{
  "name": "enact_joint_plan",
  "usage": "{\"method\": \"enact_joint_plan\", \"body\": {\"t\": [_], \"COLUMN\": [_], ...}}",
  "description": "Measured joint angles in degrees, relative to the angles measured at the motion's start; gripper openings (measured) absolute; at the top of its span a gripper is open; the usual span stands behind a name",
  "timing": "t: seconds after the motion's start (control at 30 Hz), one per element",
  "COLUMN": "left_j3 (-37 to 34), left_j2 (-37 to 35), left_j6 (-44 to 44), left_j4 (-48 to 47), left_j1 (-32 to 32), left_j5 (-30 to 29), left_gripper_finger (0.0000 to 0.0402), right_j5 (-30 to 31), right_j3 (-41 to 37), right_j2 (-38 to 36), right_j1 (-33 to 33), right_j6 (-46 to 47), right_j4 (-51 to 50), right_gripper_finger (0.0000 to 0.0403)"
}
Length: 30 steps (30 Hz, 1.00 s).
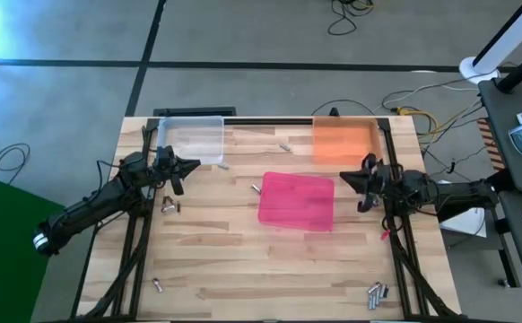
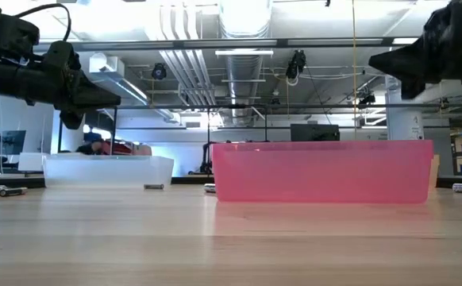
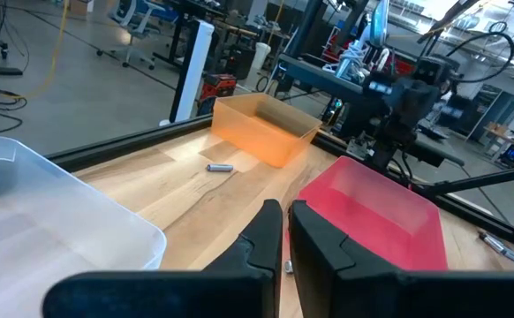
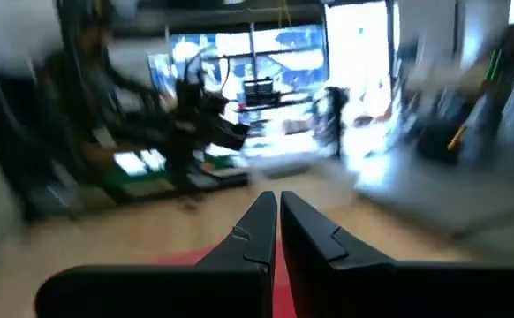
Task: Sort batteries
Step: Put the blue battery into the orange bin
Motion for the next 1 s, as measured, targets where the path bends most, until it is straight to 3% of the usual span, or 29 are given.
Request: {"method": "enact_joint_plan", "body": {"t": [0.1, 0.27, 0.37, 0.67, 0.8, 1.0], "left_j3": [0.0, 0.0, 0.0, 0.0, 0.0, 0.0], "left_j2": [0.0, 0.0, 0.0, 0.1, 0.1, 0.1], "left_j6": [0.0, 0.0, 0.0, 0.0, 0.0, 0.0], "left_j4": [0.0, 0.0, 0.0, 0.0, 0.0, 0.0], "left_j1": [0.0, 0.0, 0.0, 0.0, 0.0, 0.0], "left_j5": [0.0, 0.0, 0.0, 0.0, 0.0, 0.0], "left_gripper_finger": [0.0005, 0.0005, 0.0005, 0.0005, 0.0005, 0.0005], "right_j5": [0.3, 7.0, 7.0, 8.0, 6.5, -5.1], "right_j3": [0.0, 0.0, 0.4, 19.7, 30.8, 43.2], "right_j2": [0.2, 3.1, 8.9, 43.1, 57.2, 72.6], "right_j1": [-0.1, -0.4, -0.3, -0.6, -3.5, -13.4], "right_j6": [13.7, 16.7, 10.7, 1.1, -2.3, -3.1], "right_j4": [-1.0, 6.0, 13.0, 12.5, 4.3, -2.7], "right_gripper_finger": [0.0013, 0.0013, 0.0013, 0.0013, 0.0018, 0.0101]}}
